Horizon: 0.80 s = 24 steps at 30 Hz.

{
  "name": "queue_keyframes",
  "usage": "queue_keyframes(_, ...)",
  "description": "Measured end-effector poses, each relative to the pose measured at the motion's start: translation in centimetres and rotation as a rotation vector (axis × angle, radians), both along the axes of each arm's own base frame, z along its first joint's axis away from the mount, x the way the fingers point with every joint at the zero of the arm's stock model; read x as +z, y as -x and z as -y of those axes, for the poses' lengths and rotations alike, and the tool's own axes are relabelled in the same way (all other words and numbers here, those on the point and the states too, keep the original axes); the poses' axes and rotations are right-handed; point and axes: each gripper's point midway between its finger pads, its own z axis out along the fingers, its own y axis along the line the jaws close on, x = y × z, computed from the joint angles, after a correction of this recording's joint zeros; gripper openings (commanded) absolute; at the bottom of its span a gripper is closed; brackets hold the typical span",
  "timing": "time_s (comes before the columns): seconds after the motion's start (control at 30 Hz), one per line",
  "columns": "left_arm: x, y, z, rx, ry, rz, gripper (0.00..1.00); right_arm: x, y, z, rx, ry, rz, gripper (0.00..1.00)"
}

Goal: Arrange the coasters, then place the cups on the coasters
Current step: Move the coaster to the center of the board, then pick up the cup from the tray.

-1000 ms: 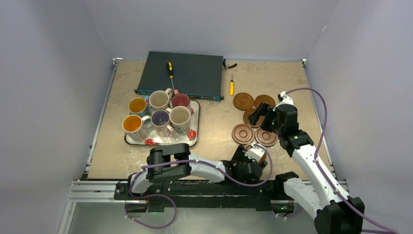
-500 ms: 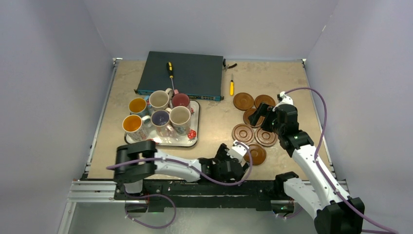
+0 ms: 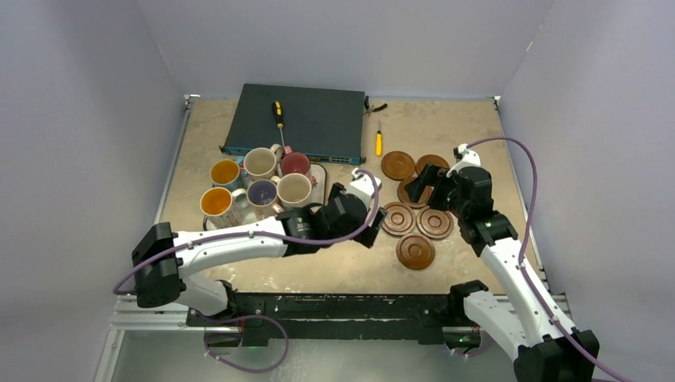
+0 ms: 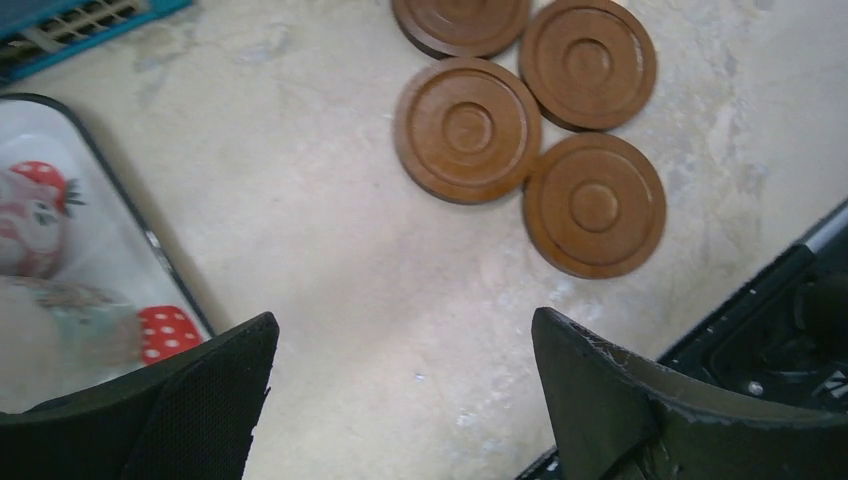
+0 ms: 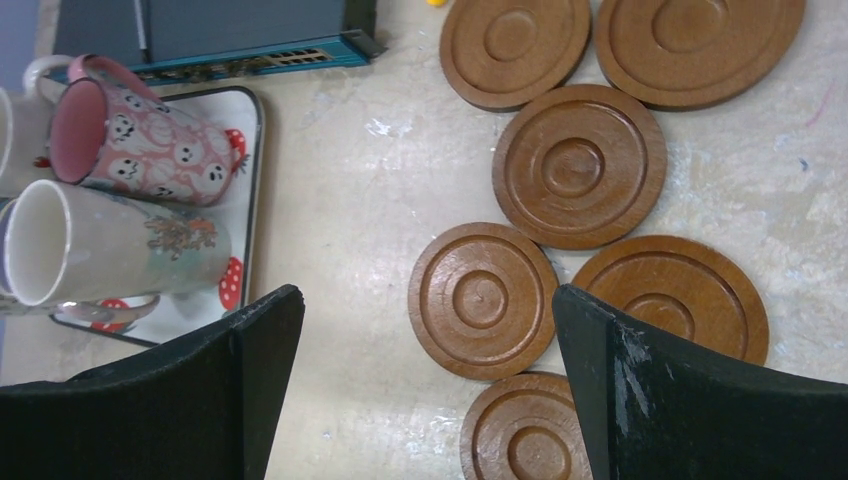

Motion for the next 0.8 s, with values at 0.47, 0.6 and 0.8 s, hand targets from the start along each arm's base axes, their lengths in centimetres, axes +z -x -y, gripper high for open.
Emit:
queue_keyframes(0.47,7.0,-15.7,-15.2,0.342,0.020,0.056,0.93,3.0,-0.4,-4.9,0.184,-0.059,0.007,0.97)
queue_keyframes(0.6,8.5,-19.6,-20.6,0.474,0.074,0.093,0.93,3.3,0.8,-11.1,0.308,-0.038,-0.028,0.89)
queue_keyframes(0.8,9.2,-21.5,-25.3,0.590,0.125,0.140,0.91,3.2,0.3,-17.9,0.385,0.018,-0.066,0.81)
